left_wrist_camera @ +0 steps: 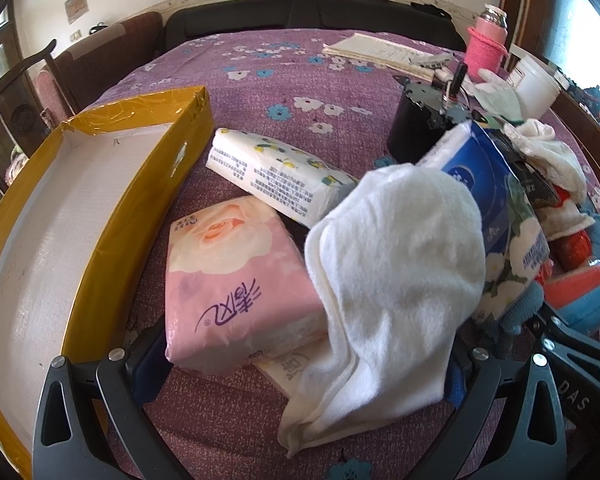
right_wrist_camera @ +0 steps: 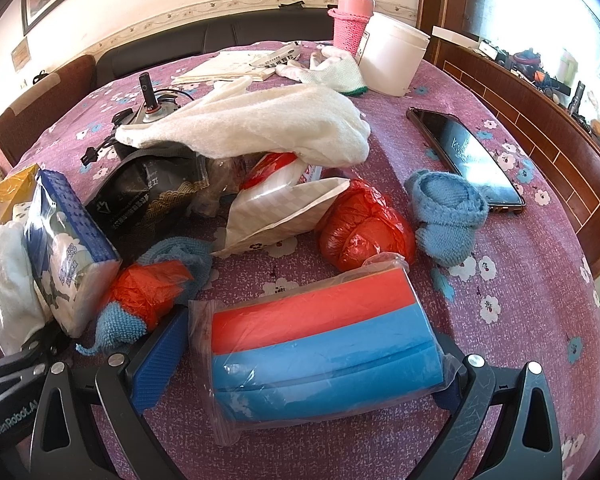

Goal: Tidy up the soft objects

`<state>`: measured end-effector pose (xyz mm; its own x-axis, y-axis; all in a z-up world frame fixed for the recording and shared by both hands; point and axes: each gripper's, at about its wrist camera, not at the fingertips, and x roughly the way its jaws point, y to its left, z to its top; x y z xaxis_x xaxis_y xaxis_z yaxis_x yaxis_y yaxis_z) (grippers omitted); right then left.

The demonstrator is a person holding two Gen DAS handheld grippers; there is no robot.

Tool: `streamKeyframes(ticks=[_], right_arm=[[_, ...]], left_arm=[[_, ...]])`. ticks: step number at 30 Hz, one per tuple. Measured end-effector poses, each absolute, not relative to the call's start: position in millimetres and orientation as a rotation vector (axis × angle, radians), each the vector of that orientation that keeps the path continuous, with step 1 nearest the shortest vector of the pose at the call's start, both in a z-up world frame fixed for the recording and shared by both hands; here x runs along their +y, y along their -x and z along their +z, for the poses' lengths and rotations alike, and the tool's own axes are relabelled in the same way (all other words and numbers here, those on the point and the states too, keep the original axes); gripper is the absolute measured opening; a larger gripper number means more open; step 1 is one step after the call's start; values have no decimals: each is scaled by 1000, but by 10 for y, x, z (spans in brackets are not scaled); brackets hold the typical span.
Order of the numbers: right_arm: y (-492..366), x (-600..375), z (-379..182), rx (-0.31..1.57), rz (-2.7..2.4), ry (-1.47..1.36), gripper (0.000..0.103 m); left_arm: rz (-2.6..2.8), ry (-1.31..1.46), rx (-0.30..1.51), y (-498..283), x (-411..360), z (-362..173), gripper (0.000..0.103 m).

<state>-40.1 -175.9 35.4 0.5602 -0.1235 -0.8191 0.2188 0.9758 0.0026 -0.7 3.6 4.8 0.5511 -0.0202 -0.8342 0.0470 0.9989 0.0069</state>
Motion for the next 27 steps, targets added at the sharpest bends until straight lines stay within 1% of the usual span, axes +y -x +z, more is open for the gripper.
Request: streamKeyframes(ticks=[7,27], right_arm=[[440,-1758,360,1009,-137,-88,102],[523,-1726,371,1006,-152,-90,102]], left_arm=[[-49,-35,981,32,38,30,103],[-65,-36,991,57,23,62,103]])
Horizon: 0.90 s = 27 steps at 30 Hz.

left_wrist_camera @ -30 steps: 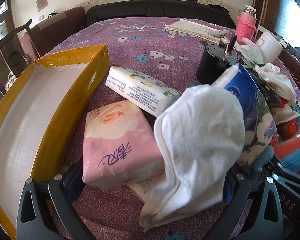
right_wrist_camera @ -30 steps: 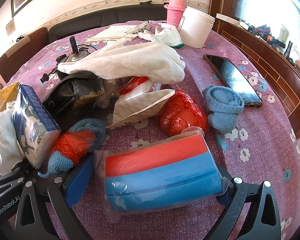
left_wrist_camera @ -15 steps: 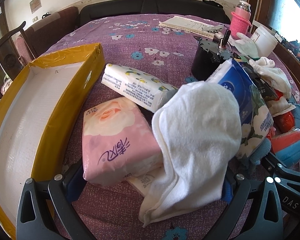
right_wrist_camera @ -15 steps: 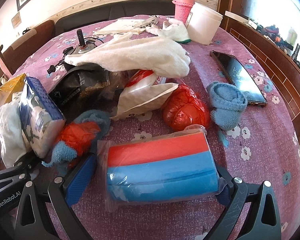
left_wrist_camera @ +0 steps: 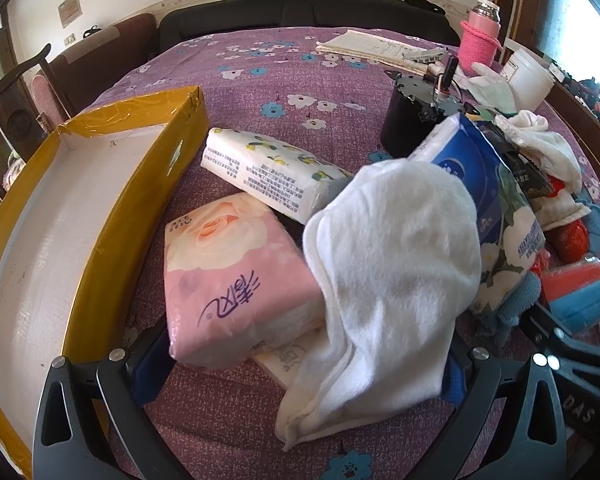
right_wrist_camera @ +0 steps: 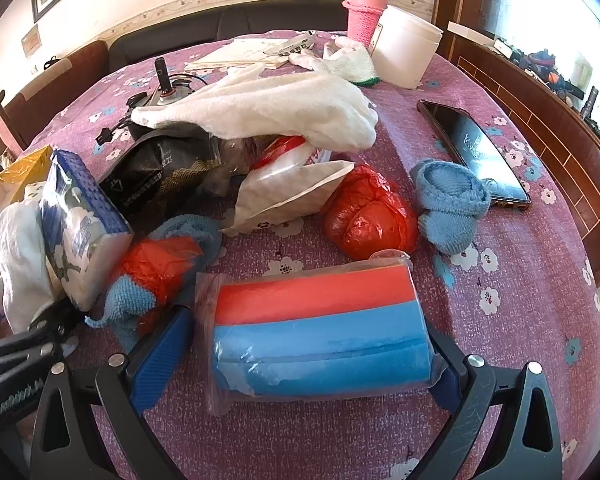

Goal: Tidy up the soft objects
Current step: 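Move both tools over the soft items on the table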

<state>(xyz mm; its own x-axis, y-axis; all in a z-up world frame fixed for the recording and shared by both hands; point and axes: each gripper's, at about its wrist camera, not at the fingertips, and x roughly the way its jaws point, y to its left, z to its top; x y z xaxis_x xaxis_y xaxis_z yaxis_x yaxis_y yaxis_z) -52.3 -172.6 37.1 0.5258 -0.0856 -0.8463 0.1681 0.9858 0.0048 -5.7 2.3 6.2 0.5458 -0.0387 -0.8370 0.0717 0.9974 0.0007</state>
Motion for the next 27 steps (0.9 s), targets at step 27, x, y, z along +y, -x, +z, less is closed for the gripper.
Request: streamKeyframes(ticks=[27], right_arm=[[3005,-2448,4205,42,-176,-169,102]], left_arm=[[-124,33,107,2511,1458,3647,100]])
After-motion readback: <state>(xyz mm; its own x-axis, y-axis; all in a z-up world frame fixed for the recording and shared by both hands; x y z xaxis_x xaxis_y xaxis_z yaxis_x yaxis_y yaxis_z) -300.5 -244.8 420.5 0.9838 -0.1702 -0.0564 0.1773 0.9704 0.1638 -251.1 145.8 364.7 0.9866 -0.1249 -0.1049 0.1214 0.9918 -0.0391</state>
